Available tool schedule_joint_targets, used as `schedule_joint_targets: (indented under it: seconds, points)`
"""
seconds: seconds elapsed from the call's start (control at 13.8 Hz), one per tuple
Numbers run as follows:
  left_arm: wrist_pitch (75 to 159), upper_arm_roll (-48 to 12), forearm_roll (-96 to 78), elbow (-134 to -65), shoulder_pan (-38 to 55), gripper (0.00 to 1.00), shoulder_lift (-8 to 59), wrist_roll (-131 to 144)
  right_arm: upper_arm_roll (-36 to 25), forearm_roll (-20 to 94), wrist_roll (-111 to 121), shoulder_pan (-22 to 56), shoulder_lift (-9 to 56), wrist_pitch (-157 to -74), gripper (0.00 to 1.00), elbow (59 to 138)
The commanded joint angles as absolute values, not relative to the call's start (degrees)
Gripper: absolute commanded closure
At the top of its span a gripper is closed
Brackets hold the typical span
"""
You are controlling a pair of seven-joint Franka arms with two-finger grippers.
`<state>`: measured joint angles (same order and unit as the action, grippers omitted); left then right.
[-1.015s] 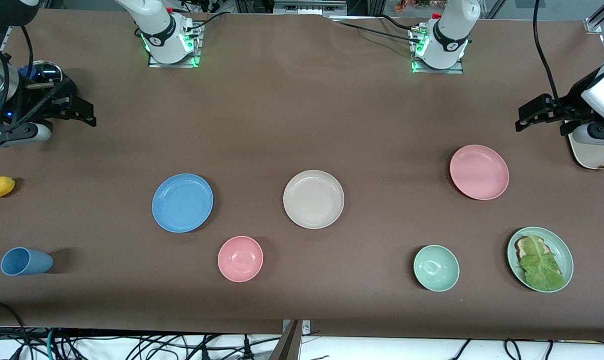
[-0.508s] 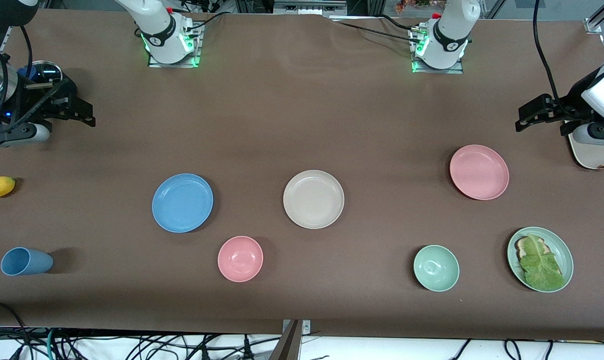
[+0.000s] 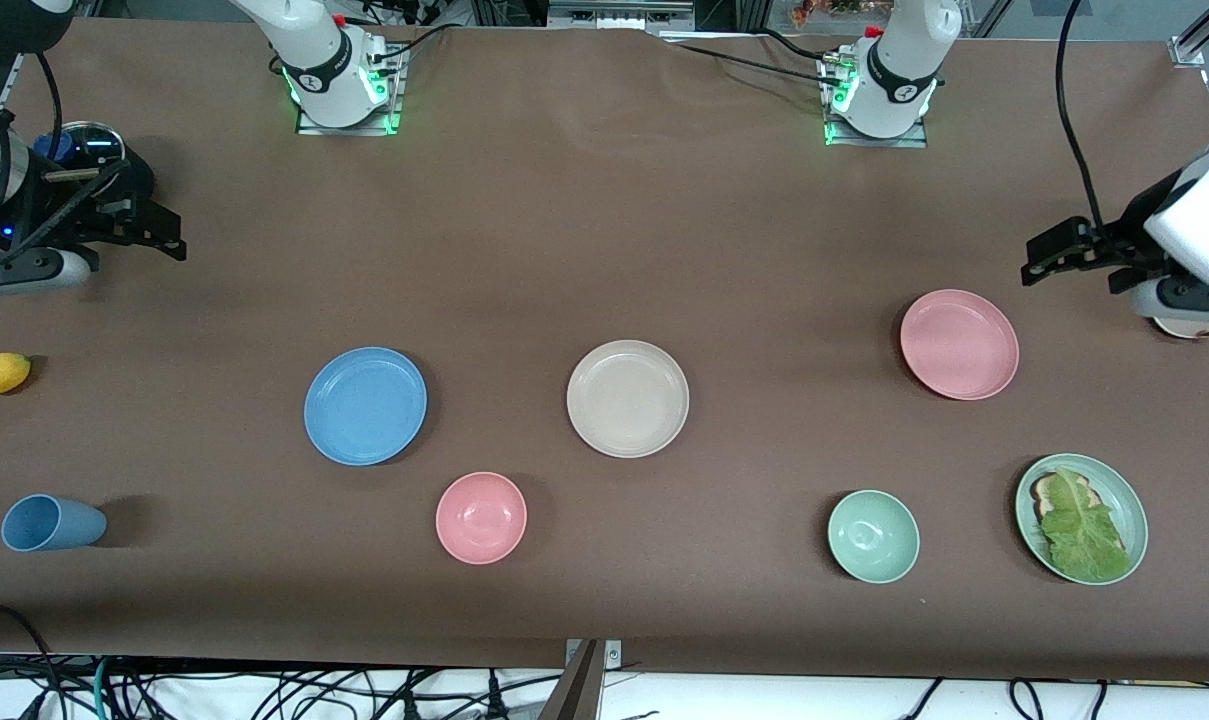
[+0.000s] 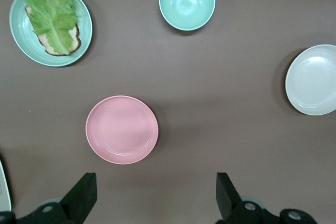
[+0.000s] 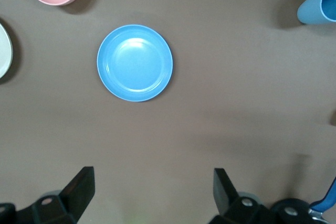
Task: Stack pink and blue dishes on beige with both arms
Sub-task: 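Reach the left gripper down to the rim of the pink plate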
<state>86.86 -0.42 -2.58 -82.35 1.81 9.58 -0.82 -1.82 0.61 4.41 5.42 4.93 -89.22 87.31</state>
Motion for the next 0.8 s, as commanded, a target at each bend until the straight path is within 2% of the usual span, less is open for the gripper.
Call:
schedule_joint_targets:
  seconds: [0.0, 0.36, 0.58, 0.73]
  points:
    - [88.8, -0.4, -3.2, -81.1, 1.9, 0.0, 14.2, -0.5, -1.9, 0.6, 4.0, 5.1, 5.1, -90.0, 0.0, 86.8]
    - [94.0, -0.4, -1.9, -81.1, 5.2, 0.0, 24.4, -0.4, -1.9, 0.4, 4.0, 4.9, 5.7, -92.5, 0.0, 86.9]
    - [94.2, -0.3, -2.4, -81.1, 4.6, 0.0, 29.7, -0.8, -1.9, 0.4, 4.0, 5.0, 10.4, -92.5, 0.0, 86.9]
    - [99.7, 0.0, -2.9, -82.7, 4.5, 0.0, 31.3, -0.9, -1.9, 0.4, 4.0, 5.0, 12.5, -93.3, 0.0, 86.9]
